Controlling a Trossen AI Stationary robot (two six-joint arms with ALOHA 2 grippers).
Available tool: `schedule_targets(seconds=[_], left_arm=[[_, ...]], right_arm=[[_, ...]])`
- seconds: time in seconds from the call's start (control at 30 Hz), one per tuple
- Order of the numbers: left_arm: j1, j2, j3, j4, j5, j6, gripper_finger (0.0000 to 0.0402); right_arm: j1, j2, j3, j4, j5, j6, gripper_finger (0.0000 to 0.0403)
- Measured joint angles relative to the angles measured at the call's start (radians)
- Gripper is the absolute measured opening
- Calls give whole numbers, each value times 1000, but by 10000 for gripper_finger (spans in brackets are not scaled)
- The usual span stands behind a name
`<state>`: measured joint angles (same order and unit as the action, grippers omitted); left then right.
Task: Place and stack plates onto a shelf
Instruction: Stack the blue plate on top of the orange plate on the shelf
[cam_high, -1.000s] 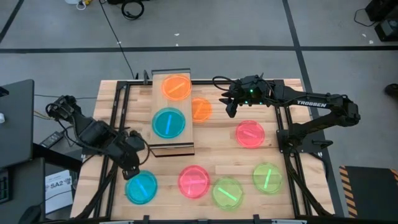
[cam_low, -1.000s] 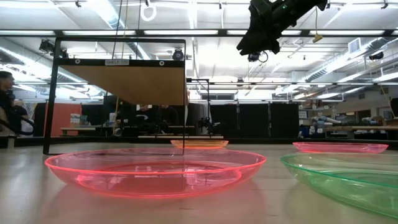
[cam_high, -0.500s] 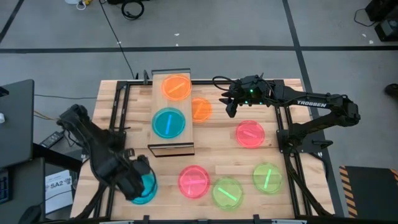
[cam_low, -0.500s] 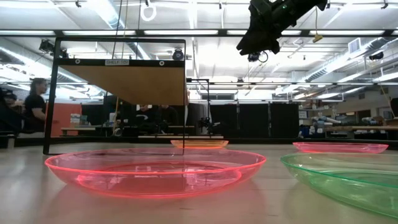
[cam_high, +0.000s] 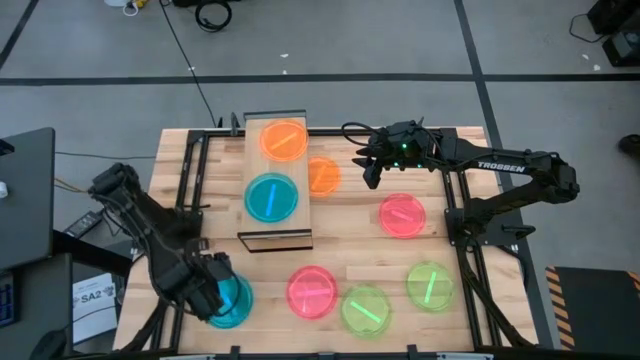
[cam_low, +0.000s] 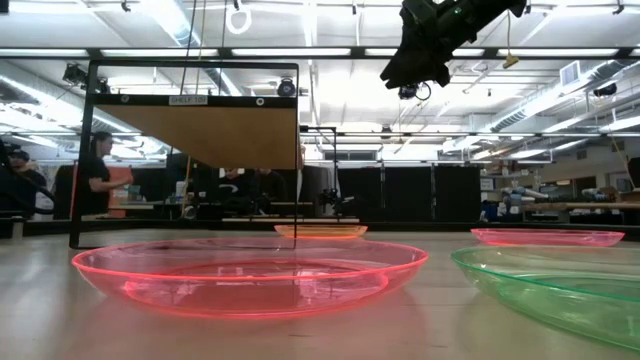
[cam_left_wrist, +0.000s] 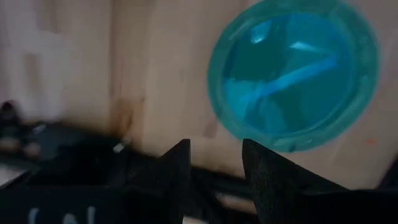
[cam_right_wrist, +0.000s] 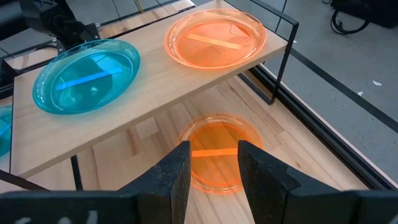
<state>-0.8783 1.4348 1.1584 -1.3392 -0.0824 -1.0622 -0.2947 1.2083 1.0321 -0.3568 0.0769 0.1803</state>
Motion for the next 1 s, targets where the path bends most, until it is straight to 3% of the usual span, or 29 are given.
schedule_targets(seconds=[0.23,0.4,1.0], left_arm=[[17,-155,-242,266,9,-30,153],[18,-194,-370,397,28,-81,153],[18,-192,-549,600,43,-268,153]], right_arm=[[0,0,0,0,0,4,139],[0,0,0,0,0,7,139],[0,0,0,0,0,7,139]])
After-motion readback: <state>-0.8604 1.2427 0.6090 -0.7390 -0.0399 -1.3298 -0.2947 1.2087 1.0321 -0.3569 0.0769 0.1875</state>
